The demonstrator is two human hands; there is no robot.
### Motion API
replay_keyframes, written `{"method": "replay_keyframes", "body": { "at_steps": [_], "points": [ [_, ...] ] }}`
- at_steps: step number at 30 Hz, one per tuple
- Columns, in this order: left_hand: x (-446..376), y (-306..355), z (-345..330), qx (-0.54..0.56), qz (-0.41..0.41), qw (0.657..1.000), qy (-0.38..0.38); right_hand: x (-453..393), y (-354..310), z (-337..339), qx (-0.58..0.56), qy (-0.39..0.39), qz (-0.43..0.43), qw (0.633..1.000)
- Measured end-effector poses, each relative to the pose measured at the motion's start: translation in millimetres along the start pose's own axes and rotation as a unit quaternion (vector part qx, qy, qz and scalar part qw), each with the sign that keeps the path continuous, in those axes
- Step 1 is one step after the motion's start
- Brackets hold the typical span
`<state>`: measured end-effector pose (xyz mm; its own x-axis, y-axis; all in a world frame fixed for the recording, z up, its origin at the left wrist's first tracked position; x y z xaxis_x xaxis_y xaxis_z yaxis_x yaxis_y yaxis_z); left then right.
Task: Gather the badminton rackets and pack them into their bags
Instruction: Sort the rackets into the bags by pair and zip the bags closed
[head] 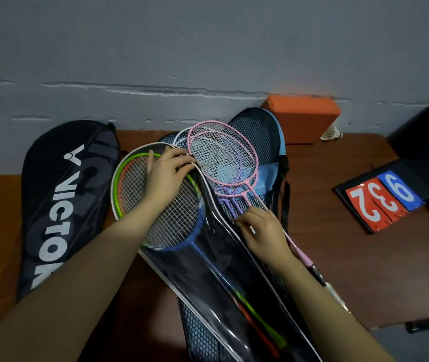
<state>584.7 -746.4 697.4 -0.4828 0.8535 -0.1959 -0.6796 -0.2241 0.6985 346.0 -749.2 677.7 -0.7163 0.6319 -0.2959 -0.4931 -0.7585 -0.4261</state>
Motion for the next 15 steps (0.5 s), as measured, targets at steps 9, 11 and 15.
{"method": "replay_keyframes", "body": {
  "at_steps": [9,11,15],
  "points": [
    [94,33,-58,-0.13,-0.142,0.973,-0.128,13,11,-5,-0.04,0.006,-0.015,0.999],
    [114,33,-67,-0.126,-0.113,0.976,-0.14,14,11,-3,-0.014,0.008,0.004,1.0],
    [107,28,-68,-0.121,-0.098,0.978,-0.136,15,13,-7,-0.008,0.022,0.02,1.0]
  ]
}}
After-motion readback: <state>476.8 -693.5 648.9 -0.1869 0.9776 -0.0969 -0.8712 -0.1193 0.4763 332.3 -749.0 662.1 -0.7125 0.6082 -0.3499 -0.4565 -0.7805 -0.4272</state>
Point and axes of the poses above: each hand's wrist, its own x-axis away from the middle knuckle, its own z-axis out of the back of the hand, y = z × x, the point moved 5 cm from there along -x, towards the middle knuckle, and after that the axes turned 5 degrees about z, right-handed, at the moved point
